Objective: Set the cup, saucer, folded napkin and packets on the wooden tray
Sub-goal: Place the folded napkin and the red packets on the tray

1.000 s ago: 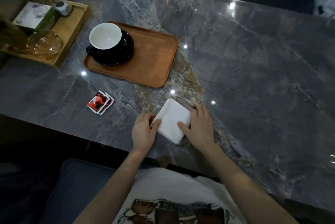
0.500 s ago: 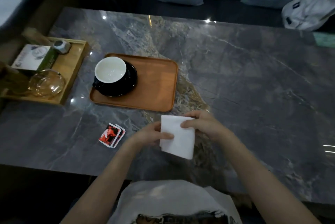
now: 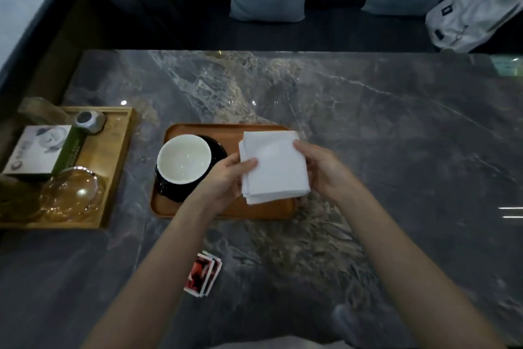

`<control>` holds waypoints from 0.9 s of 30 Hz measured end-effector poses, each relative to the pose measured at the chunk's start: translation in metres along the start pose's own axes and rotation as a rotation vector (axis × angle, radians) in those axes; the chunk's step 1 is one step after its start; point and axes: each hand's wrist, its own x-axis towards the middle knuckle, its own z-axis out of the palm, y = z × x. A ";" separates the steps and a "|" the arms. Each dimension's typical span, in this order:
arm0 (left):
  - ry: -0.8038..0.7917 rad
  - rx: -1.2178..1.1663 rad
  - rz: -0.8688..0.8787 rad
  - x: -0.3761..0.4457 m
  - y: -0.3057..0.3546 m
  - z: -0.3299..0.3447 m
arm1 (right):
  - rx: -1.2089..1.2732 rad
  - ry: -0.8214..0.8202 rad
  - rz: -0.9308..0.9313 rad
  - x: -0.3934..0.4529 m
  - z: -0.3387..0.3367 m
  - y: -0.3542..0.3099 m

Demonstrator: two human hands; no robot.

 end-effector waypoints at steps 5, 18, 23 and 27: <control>0.217 0.132 -0.011 0.036 0.017 -0.008 | -0.235 0.235 -0.043 0.039 0.007 0.000; 0.558 1.007 0.232 0.100 0.003 -0.012 | -0.976 0.609 -0.254 0.096 0.010 0.009; 0.613 1.070 0.286 0.110 -0.008 -0.015 | -1.086 0.659 -0.330 0.102 0.012 0.017; 0.631 1.125 0.340 0.108 -0.014 -0.013 | -1.094 0.664 -0.382 0.102 0.012 0.025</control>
